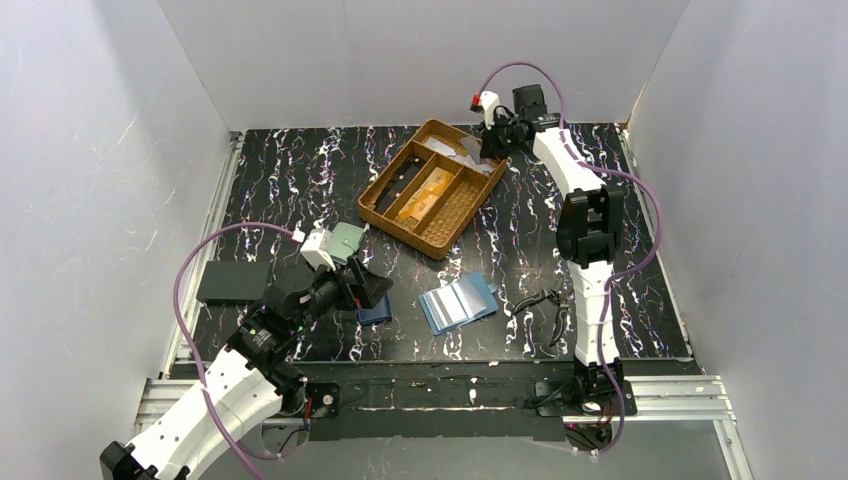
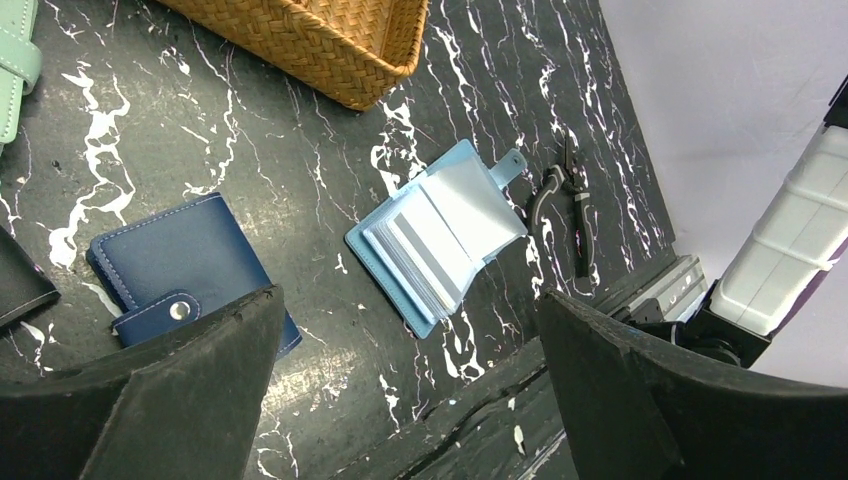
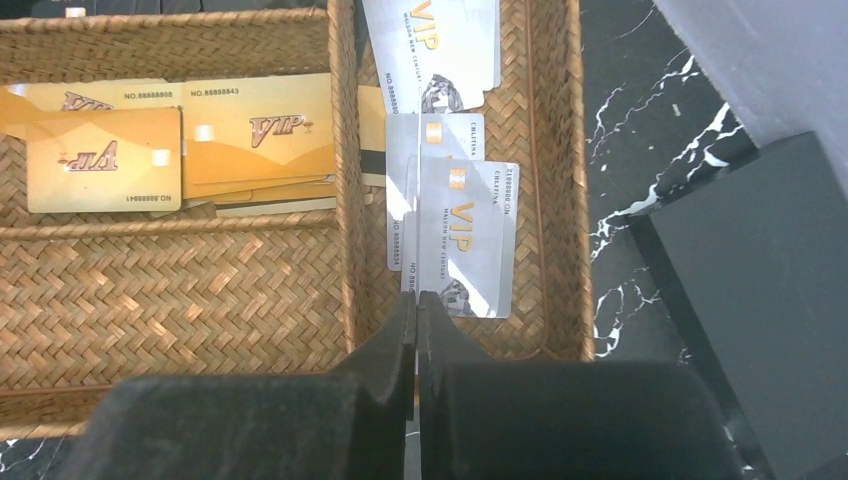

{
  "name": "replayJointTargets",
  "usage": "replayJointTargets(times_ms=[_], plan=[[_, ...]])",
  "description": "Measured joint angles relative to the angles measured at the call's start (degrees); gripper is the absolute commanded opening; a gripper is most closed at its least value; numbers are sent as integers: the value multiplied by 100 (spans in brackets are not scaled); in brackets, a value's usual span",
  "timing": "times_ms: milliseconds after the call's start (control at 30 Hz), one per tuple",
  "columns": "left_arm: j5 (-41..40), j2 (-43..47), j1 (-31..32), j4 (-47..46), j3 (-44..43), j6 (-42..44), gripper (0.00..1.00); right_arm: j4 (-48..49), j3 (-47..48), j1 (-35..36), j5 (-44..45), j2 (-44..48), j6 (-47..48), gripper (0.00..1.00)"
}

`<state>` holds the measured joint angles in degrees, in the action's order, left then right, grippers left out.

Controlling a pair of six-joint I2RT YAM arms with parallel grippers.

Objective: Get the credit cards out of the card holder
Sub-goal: Place the credit card in the storage box.

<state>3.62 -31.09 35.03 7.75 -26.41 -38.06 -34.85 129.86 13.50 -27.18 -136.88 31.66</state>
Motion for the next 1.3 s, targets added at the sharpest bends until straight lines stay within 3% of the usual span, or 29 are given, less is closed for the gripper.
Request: replayJointTargets(times_ms=[167,400,533,700,833,967,1133,1300], plan=[[-2,-103,0,-9,0,-4,97,55,13,2,-15,-201,-35,3],[2,-179,0,-92,0,-7,97,144,24,83,42,-391,-24,22],[11,-175,0,-129,0,-15,97,393,116,262,682,-413,-39,33],[39,-37,0,-177,0,-107,98,955,205,455,1716,-343,-116,35],[125,85,0,-278,0,-310,98,955,50,407,1928,42,-205,49],[138,131,0,-389,28,-970,98,787,-909,129,1106,1252,-356,66],[501,157,-4,-793,393,-1718,98,807,-3036,-195,-509,3722,-577,90],[1108,-92,-4,-879,439,-2063,98,822,-5031,-59,-2070,5932,-623,96]])
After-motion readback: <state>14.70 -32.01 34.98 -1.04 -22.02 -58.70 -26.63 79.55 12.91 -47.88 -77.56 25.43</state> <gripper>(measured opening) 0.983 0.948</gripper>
